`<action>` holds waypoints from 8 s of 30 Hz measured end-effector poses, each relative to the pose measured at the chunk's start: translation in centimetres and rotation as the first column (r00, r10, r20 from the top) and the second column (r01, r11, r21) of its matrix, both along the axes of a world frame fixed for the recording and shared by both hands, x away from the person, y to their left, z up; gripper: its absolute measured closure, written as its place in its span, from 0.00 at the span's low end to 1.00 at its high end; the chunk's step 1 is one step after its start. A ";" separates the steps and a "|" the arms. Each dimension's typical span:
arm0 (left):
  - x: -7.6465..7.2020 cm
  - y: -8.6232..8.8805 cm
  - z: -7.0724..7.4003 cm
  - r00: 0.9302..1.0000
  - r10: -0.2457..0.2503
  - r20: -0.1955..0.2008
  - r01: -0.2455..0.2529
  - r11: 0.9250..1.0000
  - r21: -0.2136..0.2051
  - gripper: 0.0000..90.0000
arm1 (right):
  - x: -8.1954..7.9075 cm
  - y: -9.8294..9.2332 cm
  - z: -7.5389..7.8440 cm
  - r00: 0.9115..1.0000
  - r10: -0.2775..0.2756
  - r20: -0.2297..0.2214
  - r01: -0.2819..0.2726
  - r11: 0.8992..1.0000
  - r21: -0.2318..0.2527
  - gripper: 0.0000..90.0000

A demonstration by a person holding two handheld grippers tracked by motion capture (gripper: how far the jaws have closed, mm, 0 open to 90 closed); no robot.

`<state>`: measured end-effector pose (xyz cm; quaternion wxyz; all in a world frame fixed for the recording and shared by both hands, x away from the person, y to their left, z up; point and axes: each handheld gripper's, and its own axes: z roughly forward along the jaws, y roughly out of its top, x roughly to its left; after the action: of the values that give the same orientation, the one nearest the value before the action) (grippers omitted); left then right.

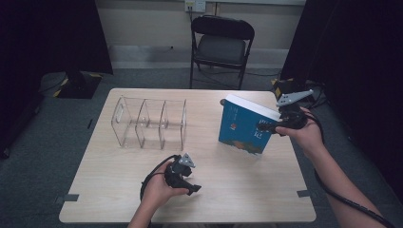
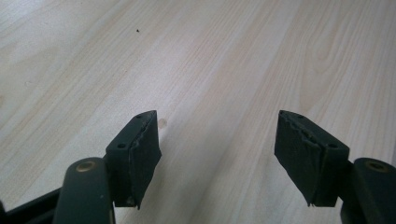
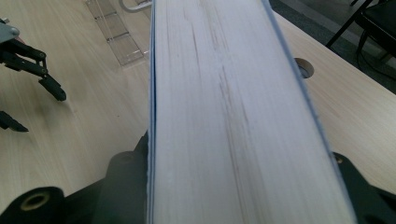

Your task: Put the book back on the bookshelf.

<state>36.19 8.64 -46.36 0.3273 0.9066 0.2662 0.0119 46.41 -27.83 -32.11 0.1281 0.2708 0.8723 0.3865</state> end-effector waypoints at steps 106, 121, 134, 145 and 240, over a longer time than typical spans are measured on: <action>0.1 1.2 0.7 0.999 0.048 0.009 -0.048 0.998 -0.037 0.34 | -9.0 6.8 1.3 0.966 0.250 -0.063 -0.256 0.960 -0.115 0.68; 0.2 0.7 1.2 0.999 0.044 0.017 -0.043 0.999 -0.034 0.34 | -9.1 6.6 1.2 0.960 0.277 -0.036 -0.279 0.953 -0.116 0.65; 0.5 0.5 3.0 0.999 0.020 0.038 -0.019 1.000 -0.017 0.34 | -8.9 6.1 1.0 0.967 0.255 -0.005 -0.255 0.965 -0.063 0.55; 1.1 0.1 4.9 0.998 0.008 0.063 -0.009 1.000 0.009 0.34 | -8.9 4.9 0.4 0.971 0.237 -0.020 -0.237 0.971 -0.030 0.53; 2.8 -5.0 15.3 0.976 -0.146 0.163 0.143 0.989 0.028 0.47 | -9.6 1.3 -4.3 0.983 0.176 -0.051 -0.175 0.984 0.023 0.42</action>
<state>38.97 3.69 -31.05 0.3409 0.9220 0.1714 0.0651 36.86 -26.48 -36.42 0.0678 0.2041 0.8923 0.3968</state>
